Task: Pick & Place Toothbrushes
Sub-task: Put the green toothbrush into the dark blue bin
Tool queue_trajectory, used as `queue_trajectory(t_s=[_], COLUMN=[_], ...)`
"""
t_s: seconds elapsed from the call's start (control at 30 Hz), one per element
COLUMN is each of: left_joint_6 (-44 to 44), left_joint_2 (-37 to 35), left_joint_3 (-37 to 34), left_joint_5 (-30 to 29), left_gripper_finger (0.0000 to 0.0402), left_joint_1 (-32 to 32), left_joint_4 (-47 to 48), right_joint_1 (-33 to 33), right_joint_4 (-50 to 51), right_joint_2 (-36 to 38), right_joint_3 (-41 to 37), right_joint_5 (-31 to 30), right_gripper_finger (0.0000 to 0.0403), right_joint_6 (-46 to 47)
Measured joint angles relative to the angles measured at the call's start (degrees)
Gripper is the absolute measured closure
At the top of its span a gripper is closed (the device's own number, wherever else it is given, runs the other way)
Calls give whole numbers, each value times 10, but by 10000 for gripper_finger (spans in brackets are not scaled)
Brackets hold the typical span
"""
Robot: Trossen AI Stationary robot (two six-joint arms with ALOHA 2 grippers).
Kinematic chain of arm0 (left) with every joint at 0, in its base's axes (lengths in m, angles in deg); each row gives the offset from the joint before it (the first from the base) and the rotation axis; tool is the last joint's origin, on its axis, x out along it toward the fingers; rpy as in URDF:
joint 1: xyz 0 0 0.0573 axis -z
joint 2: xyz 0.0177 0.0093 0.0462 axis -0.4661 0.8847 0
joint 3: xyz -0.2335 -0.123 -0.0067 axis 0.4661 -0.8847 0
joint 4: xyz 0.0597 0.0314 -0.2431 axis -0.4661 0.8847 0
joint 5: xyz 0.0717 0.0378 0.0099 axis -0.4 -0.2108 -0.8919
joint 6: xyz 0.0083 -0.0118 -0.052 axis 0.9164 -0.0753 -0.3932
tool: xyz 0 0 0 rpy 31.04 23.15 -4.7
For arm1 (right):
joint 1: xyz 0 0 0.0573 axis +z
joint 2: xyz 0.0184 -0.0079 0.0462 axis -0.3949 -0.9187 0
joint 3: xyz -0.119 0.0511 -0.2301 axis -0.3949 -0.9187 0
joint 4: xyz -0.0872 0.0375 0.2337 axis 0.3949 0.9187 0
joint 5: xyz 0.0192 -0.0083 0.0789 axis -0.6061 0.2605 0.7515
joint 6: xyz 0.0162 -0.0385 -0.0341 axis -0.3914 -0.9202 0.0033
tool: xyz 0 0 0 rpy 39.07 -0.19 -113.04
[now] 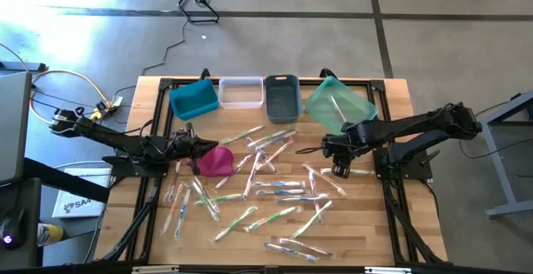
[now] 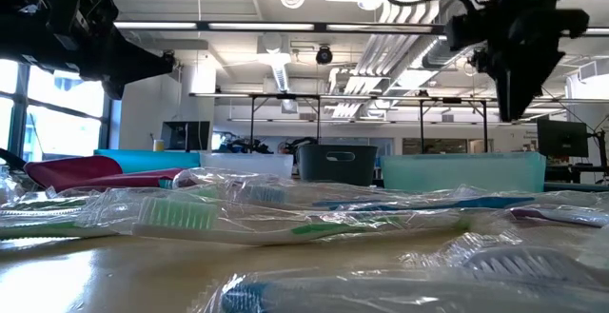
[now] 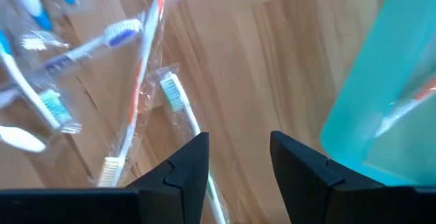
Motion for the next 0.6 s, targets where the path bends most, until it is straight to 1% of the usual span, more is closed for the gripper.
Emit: queue_trajectory(t_s=[0.13, 0.23, 0.4, 0.5, 0.6], left_joint_6=[0, -4, -13, -13, -13], left_joint_2=[0, 0, 0, 0, 0], left_joint_3=[0, 0, 0, 0, 0], left_joint_5=[0, 0, 0, 0, 0], left_gripper_finger=[402, 402, 402, 402, 402], left_joint_1=[0, 0, 0, 0, 0], left_joint_4=[0, 0, 0, -1, -1], right_joint_1=[0, 0, 0, 0, 0], right_joint_4=[-35, -40, -62, -80, -84], right_joint_2=[0, 0, 0, 0, 0], right_joint_3=[-38, -57, -89, -106, -114], right_joint_5=[9, 13, 17, 38, 46], right_gripper_finger=[258, 261, 262, 262, 262], right_joint_6=[19, 42, 44, 45, 45])
